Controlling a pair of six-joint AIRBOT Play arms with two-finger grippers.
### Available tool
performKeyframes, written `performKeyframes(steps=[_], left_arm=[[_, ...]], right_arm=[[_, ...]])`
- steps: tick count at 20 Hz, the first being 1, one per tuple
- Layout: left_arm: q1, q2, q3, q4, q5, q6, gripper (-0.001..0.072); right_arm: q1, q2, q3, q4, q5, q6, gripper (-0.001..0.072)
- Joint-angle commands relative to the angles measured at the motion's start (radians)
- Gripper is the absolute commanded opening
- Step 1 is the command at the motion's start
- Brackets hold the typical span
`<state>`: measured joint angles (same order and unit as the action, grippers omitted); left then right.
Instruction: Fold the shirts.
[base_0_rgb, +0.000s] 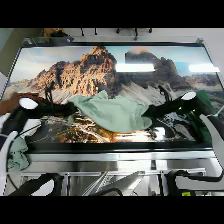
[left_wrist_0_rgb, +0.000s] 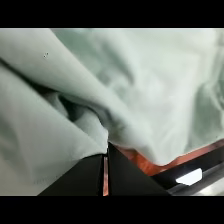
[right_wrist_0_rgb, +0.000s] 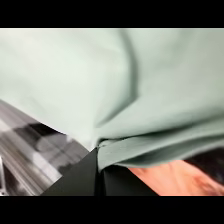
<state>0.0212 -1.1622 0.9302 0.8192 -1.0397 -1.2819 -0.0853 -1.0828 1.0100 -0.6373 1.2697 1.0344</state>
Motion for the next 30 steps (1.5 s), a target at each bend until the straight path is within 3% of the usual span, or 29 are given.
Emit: performKeyframes(steps=[1, 6, 9, 12, 16, 19, 22, 26, 29, 30], left_arm=[[0.063, 0.151, 0.154, -0.003, -0.134, 0.001, 0.0012], [0.194, 0.362, 0.460, -0.043, -0.166, -0.002, 0.0012], [0.275, 0.453, 0.634, -0.042, -0.151, 0.003, 0.0012], [0.388, 0.509, 0.766, 0.018, -0.146, 0.018, 0.0012], [0.475, 0.494, 0.722, -0.046, -0.198, 0.047, 0.0012], [0.393, 0.390, 0.552, -0.185, -0.272, 0.092, 0.0012], [0.216, 0.232, 0.371, -0.106, -0.217, 0.110, 0.0012], [0.065, -0.073, 0.209, -0.026, -0.043, 0.116, 0.0013], [0.036, -0.362, 0.283, -0.030, 0.030, 0.123, 0.0013], [0.036, -0.451, 0.341, -0.037, 0.014, 0.117, 0.0017]], right_arm=[[-0.029, 0.120, 0.151, 0.175, 0.043, -0.030, 0.0019], [-0.200, 0.306, 0.547, 0.404, -0.044, -0.129, 0.0019], [-0.292, 0.405, 0.717, 0.383, -0.163, -0.175, 0.0019], [-0.366, 0.497, 0.790, 0.243, -0.269, -0.175, 0.0018], [-0.417, 0.479, 0.776, 0.244, -0.177, -0.152, 0.0019], [-0.419, 0.344, 0.689, 0.400, -0.056, -0.150, 0.0019], [-0.311, 0.163, 0.553, 0.420, -0.039, -0.197, 0.0020], [-0.090, -0.142, 0.445, 0.258, -0.269, -0.205, 0.0020], [0.023, -0.371, 0.446, 0.252, -0.488, -0.205, 0.0021], [0.040, -0.416, 0.448, 0.256, -0.518, -0.205, 0.0063]])
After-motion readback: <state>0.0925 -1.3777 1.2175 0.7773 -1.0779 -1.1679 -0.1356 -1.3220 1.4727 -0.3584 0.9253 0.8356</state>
